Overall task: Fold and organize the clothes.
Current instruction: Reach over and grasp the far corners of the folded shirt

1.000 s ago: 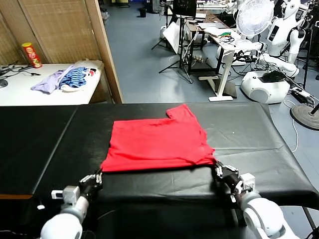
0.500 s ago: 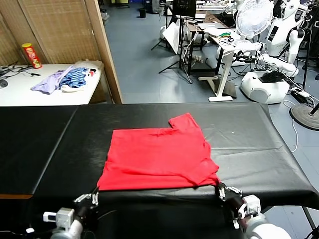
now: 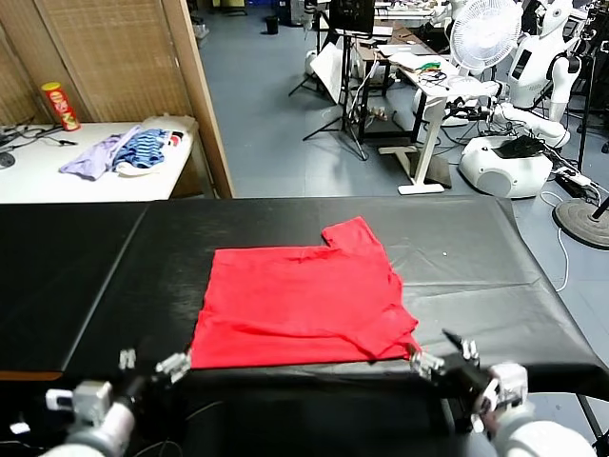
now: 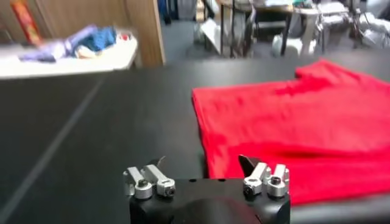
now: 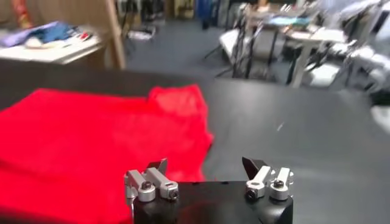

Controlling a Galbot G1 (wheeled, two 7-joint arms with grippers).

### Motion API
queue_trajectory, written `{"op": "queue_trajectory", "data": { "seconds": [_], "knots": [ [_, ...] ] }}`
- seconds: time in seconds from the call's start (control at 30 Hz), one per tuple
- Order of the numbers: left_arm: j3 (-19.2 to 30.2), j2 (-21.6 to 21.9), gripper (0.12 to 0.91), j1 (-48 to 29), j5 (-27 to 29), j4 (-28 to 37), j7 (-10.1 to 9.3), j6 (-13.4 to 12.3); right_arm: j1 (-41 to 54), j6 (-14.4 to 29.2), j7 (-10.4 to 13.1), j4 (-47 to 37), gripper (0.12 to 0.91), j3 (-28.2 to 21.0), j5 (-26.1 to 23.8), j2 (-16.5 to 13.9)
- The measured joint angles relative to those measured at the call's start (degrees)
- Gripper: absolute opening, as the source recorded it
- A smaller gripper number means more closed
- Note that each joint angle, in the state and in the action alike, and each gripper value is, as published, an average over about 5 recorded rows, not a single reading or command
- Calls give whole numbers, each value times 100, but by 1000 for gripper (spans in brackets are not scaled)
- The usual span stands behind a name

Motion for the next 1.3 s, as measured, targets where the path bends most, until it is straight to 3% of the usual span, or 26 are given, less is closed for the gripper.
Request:
{"op": "queue_trajectory", "data": {
  "seconds": [0.17, 0.47, 0.7, 1.0, 1.13, 1.3],
  "knots": [
    [455, 167, 798, -1535, -719, 940, -53, 118, 1458, 119, 3, -1423, 798, -826, -241, 341],
    [1611, 31, 798, -3624, -1117, 2940, 92, 484, 3129, 70, -112, -3517, 798, -1715, -421, 1054],
    [2096, -143, 798, -4344, -1097, 3867, 231, 596, 3763, 44, -366, -4551, 798, -1975, -425, 1428],
    [2374, -334, 796, -4850, -1077, 4681, 374, 562, 4024, -8, -400, -5110, 782, -2043, -423, 1659],
    [2445, -380, 741, -4974, -1010, 4916, 456, 533, 4044, -26, -430, -5203, 692, -2030, -416, 1725],
    [2468, -434, 485, -5014, -954, 5051, 531, 508, 4023, 43, -492, -5217, 449, -2023, -416, 1741]
  ]
}}
